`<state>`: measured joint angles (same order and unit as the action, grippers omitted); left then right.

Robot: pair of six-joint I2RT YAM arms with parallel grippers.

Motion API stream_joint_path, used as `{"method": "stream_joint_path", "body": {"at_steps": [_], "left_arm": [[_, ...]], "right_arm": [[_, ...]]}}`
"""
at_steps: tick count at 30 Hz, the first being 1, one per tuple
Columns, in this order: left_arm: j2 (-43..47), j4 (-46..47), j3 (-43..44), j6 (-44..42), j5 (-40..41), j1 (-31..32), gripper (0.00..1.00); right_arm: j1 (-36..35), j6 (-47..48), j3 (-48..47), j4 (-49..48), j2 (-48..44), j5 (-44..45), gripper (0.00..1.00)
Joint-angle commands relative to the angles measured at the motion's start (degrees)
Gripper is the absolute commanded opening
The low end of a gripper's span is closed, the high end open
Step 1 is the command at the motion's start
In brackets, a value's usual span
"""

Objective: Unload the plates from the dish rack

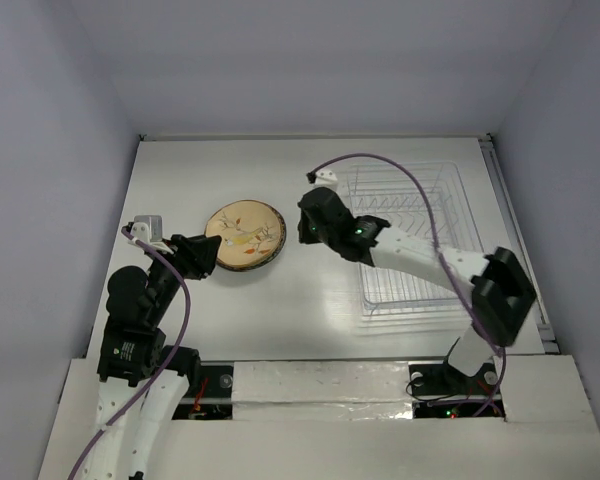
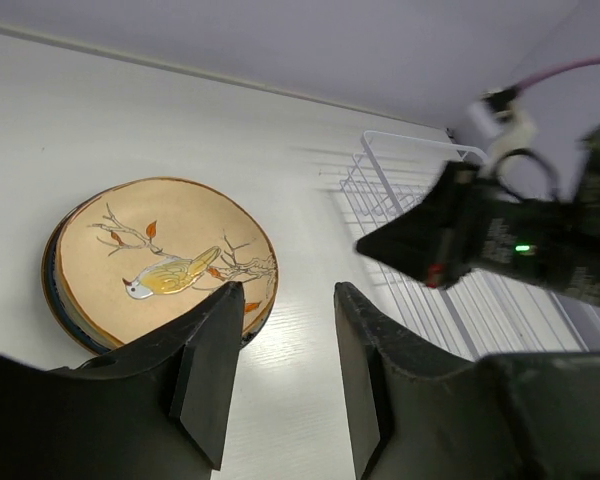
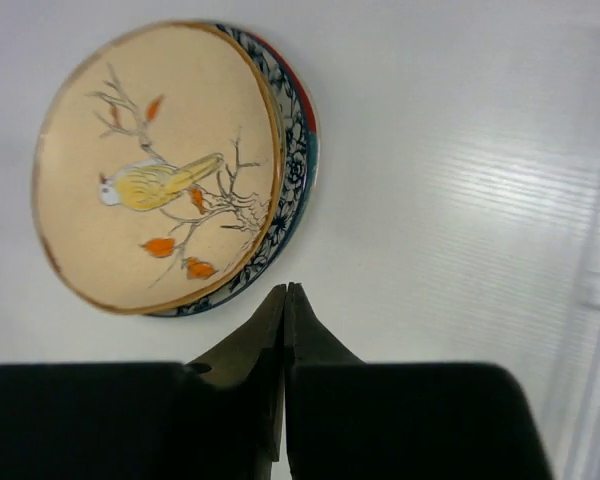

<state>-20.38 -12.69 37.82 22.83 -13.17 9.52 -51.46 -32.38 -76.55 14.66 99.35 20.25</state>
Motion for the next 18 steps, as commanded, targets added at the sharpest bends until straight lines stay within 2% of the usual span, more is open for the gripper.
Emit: {"method": "stream_joint_path", "body": {"at_steps": [1,6,8,9,11,12,15,18], "left_arm": [[0.43,2.32,-0.03,-0.07,0.25,-0.38,0.38],[0.34,1.88,0.94,-1.03,0.34,-0.91,0.47],[0.17,1.96,1.02,-1.03,0.25,-0.91,0.52],[0.08,1.88,1.02,-1.12,-0.01,-0.91,0.55],[-0.27,2.49,1.11,-1.38,-0.8,-1.43,0.6],[-0.36,2.67,1.11,-1.73,-1.59,-1.43,0.61],[-0.97,2.76,1.2,-1.82,-2.12,-1.43,0.65],[-1.24,2.23,1.99,-2.26,-1.34,-1.43,0.66]], "right_arm": [[-0.48,2.14,4.29,-6.39,-11.7,4.78,0.0],[-0.48,5.22,15.01,-10.52,-31.12,10.15,0.0],[-0.48,6.62,20.53,-11.75,-37.53,12.44,0.06],[-0.48,7.85,22.22,-11.75,-43.65,13.14,0.22],[-0.48,9.34,26.52,-11.23,-49.31,15.69,0.45],[-0.48,9.35,27.59,-10.62,-51.95,16.83,0.68],[-0.48,8.22,31.72,-6.84,-60.75,23.33,0.98],[-0.48,6.72,36.1,-4.72,-68.39,27.38,1.0]]}}
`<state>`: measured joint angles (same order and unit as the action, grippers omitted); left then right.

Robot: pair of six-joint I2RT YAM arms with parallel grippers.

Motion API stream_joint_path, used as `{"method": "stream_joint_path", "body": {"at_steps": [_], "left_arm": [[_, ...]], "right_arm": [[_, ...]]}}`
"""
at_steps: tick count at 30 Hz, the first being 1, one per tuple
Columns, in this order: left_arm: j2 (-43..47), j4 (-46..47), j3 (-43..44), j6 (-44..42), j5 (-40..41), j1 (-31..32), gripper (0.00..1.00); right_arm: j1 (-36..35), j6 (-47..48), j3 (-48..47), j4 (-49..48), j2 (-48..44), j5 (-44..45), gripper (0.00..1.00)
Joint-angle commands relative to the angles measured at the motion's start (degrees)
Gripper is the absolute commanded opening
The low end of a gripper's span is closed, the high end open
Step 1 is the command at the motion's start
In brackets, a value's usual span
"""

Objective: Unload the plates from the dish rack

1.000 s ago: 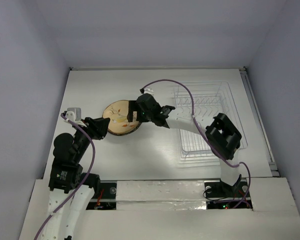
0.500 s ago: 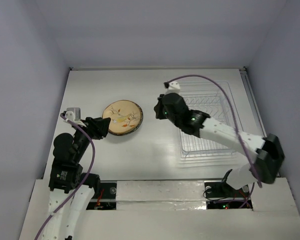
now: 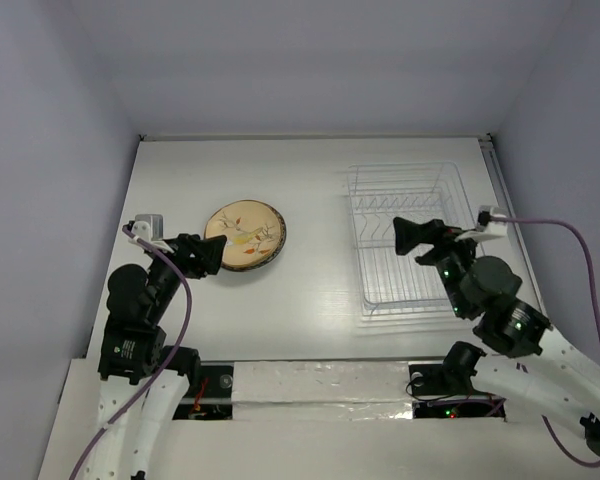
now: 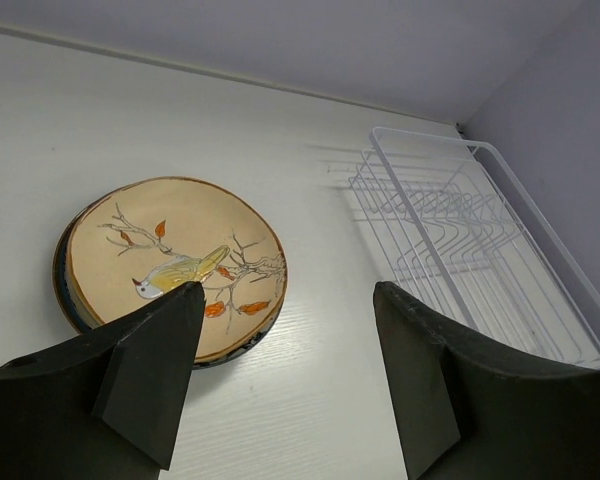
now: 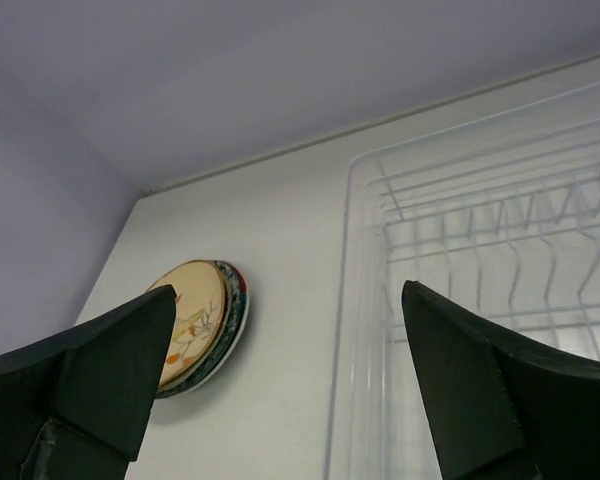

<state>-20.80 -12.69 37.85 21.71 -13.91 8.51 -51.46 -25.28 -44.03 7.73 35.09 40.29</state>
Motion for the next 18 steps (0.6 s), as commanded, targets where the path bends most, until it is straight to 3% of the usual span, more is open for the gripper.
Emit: {"method": "stream_joint_path", "body": {"at_steps": [1,7,18], "left_arm": [[-0.82,2.23,2.23,-1.5,-0.68,-0.43,0.66],[-0.21,3.64,3.11,-1.59,-0.86,-0.43,0.66],[1.81,1.97,3.73,-2.47,3.18,-0.43,0.65]], "right_arm": [[-0.48,-0.39,4.82,1.94,-7.37,7.69,1.0],[-0.48,-4.51,9.92,4.13,-14.51,9.1,1.0],[-0.48,-6.98,12.3,6.51,-16.55,6.73,1.0]]}}
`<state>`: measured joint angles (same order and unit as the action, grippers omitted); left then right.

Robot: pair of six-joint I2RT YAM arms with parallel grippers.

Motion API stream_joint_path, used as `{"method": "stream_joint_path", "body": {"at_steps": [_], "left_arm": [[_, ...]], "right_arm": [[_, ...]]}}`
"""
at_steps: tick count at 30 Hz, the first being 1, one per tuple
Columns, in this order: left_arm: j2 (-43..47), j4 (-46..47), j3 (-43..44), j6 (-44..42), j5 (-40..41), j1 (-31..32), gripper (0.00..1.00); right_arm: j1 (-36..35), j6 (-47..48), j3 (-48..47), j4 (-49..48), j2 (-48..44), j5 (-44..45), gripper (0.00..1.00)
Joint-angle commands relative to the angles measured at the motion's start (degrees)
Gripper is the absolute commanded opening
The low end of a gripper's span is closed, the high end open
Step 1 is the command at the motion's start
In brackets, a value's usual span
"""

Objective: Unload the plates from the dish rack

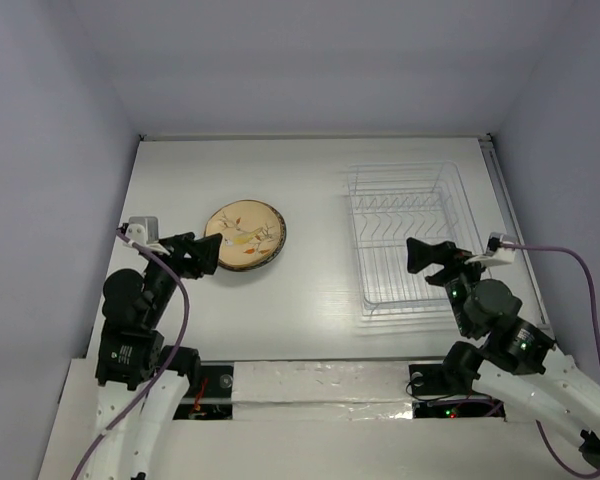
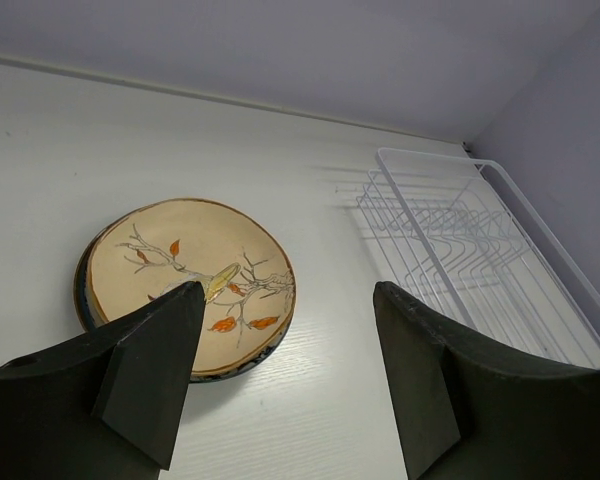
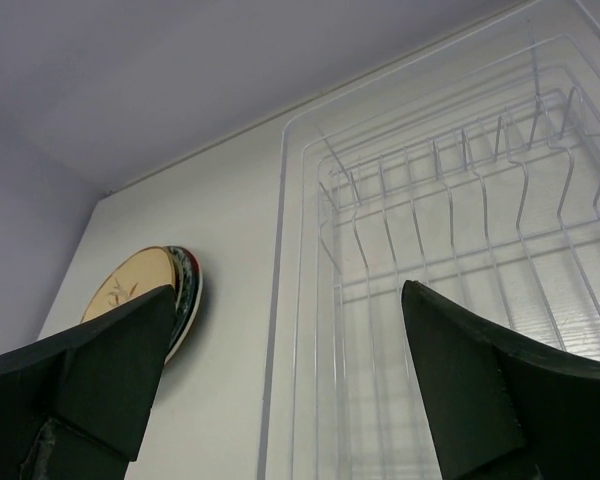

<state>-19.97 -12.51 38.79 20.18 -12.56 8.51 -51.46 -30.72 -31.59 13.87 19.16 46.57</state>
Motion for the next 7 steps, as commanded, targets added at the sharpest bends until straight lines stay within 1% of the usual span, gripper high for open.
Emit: {"method": "stream_joint_path", "body": {"at_steps": [1,7], "left_arm": [[1.33,1.62,2.96,-0.85,2.1,-0.43,0.66],[1.51,0.74,3.67,-0.76,4.73,-0.43,0.67]], "right_arm": [[-0.48,-1.54,-0.22,0.54,-0.87,0.54,1.0],[-0.48,-1.36,-1.54,1.95,-1.84,0.72,1.0]]}}
